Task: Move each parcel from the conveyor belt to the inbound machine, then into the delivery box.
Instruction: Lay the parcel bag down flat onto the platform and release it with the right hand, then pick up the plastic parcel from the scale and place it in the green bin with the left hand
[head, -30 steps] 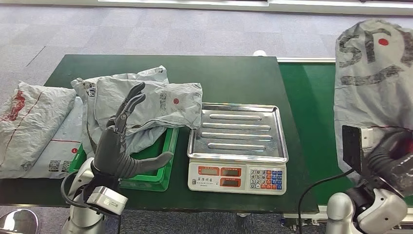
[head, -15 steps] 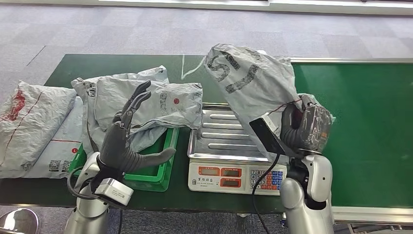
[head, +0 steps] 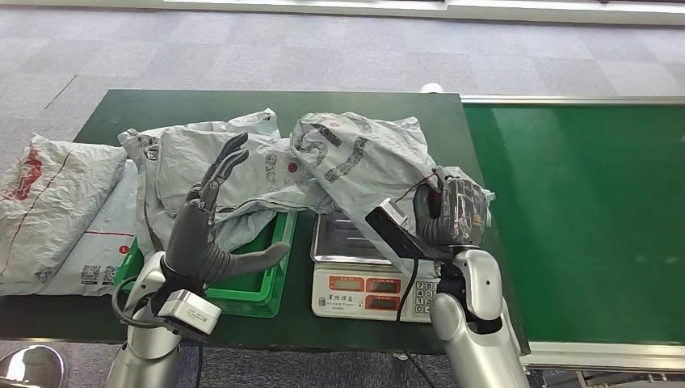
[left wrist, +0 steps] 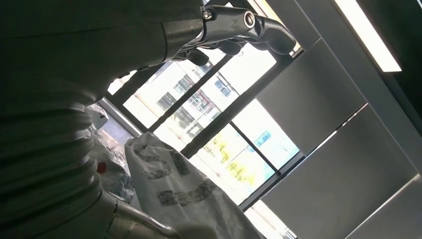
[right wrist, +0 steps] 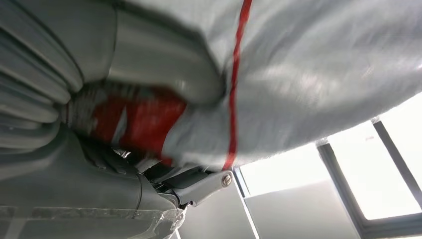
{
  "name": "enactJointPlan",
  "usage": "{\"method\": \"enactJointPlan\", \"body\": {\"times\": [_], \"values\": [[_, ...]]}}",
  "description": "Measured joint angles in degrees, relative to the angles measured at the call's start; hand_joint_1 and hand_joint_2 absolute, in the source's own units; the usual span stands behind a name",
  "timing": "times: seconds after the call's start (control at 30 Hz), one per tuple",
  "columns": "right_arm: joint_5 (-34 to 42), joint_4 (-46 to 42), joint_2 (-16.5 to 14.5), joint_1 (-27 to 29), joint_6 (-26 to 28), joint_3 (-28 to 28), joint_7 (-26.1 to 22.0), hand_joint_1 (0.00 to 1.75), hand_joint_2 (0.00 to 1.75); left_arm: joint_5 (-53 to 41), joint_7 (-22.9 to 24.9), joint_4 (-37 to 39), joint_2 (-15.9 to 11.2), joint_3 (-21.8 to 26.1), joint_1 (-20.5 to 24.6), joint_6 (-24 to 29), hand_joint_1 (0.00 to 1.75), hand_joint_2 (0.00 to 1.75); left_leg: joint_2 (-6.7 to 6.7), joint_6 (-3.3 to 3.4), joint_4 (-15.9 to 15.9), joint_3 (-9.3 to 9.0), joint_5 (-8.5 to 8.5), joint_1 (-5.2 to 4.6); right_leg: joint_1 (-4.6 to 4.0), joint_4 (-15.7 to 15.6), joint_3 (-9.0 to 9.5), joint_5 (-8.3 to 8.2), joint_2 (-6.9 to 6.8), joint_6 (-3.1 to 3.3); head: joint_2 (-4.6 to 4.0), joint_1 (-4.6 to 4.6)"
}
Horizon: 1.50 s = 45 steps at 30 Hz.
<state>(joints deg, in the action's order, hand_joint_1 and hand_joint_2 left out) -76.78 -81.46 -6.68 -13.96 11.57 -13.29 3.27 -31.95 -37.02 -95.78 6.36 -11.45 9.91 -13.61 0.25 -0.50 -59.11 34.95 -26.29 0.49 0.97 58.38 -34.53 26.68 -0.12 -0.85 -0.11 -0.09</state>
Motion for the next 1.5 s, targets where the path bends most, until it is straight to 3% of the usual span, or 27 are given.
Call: {"method": "enactJointPlan", "body": {"times": [0.07,0.27,0.57,0.67,0.77,0.9,0.97,1.03,1.23,1.3,1.5], "values": [[0.32,0.84,0.31,-0.27,-0.80,-0.10,1.10,0.00,0.00,0.04,0.24,0.02,-0.03,0.00,-0.07,0.09,0.00,1.75,0.00,0.01,0.00,0.01,-0.01,0.00,0.00,0.00,0.00,0.00,0.00,0.00,0.00,0.00],[2.86,5.36,1.54,-1.44,-3.79,-0.08,1.64,0.00,0.00,-0.40,0.82,0.07,-0.09,0.00,-0.09,0.20,0.00,1.75,0.00,0.01,0.00,0.01,-0.02,-0.01,0.01,0.00,-0.01,0.00,0.00,0.00,0.00,0.00],[4.79,8.43,2.18,-2.14,-4.16,-0.08,0.22,0.00,0.00,-0.69,1.10,0.06,-0.11,0.00,-0.10,0.26,0.00,1.75,0.01,0.01,0.00,0.00,-0.02,0.00,-0.01,0.00,-0.01,0.00,0.01,0.00,0.00,0.00],[10.70,8.55,2.27,-2.16,-4.88,-0.08,-4.31,0.00,0.00,-0.87,1.31,0.04,-0.20,0.00,-0.11,0.45,0.00,1.75,0.01,0.01,0.00,0.01,-0.02,0.00,-0.01,0.00,-0.01,0.00,0.01,0.00,0.00,0.00],[22.20,7.48,2.34,-1.84,-7.89,0.00,-13.96,0.00,0.00,-1.06,1.20,0.05,-0.37,0.00,-0.16,0.69,0.00,1.75,0.01,0.01,0.00,0.00,-0.02,-0.01,0.00,0.00,-0.03,0.00,0.01,0.00,0.00,0.00],[38.48,1.76,2.56,-0.01,-11.57,0.72,-29.22,0.00,1.75,-3.20,1.83,0.40,-0.53,0.00,-0.02,2.15,0.00,1.75,-0.01,0.01,-0.01,0.00,-0.02,-0.01,0.01,-0.01,-0.06,0.01,0.00,0.00,0.00,0.00],[42.59,-3.32,2.59,1.46,-9.35,1.70,-35.76,0.00,1.75,-6.51,4.03,1.22,-0.52,-0.11,0.58,3.78,0.00,1.75,-0.01,0.01,-0.01,0.01,-0.03,-0.02,0.01,-0.01,-0.07,0.01,-0.01,0.00,0.00,0.00],[41.30,-8.28,2.35,2.76,-2.56,2.71,-38.98,0.00,1.75,-10.16,6.48,2.55,-0.44,-0.56,1.46,5.30,0.00,1.75,0.01,0.00,-0.01,0.01,-0.04,-0.02,0.02,-0.02,-0.06,0.01,0.02,0.00,0.00,0.00],[26.14,-20.45,-0.20,6.42,24.83,3.63,-38.60,0.00,1.75,-19.27,12.88,12.30,0.96,-4.13,8.04,10.07,0.00,1.75,0.02,-0.01,-0.01,-0.04,-0.04,-0.02,0.01,-0.03,-0.03,-0.01,-0.01,0.00,0.00,0.00],[22.53,-22.83,-1.55,6.84,27.82,3.61,-38.62,0.00,1.75,-23.03,14.73,17.68,1.76,-5.91,11.18,12.40,0.00,1.75,0.11,-0.02,-0.01,-0.10,-0.03,-0.02,0.01,-0.03,-0.03,-0.04,0.07,0.03,0.00,0.00],[20.74,-25.51,-6.29,8.29,28.40,4.57,-41.50,0.00,1.75,-32.80,18.12,38.37,5.78,-12.03,22.59,19.18,0.00,1.75,0.13,-0.03,-0.01,-0.12,0.04,-0.02,0.02,-0.02,0.01,-0.13,0.11,0.02,0.00,0.00]]}}
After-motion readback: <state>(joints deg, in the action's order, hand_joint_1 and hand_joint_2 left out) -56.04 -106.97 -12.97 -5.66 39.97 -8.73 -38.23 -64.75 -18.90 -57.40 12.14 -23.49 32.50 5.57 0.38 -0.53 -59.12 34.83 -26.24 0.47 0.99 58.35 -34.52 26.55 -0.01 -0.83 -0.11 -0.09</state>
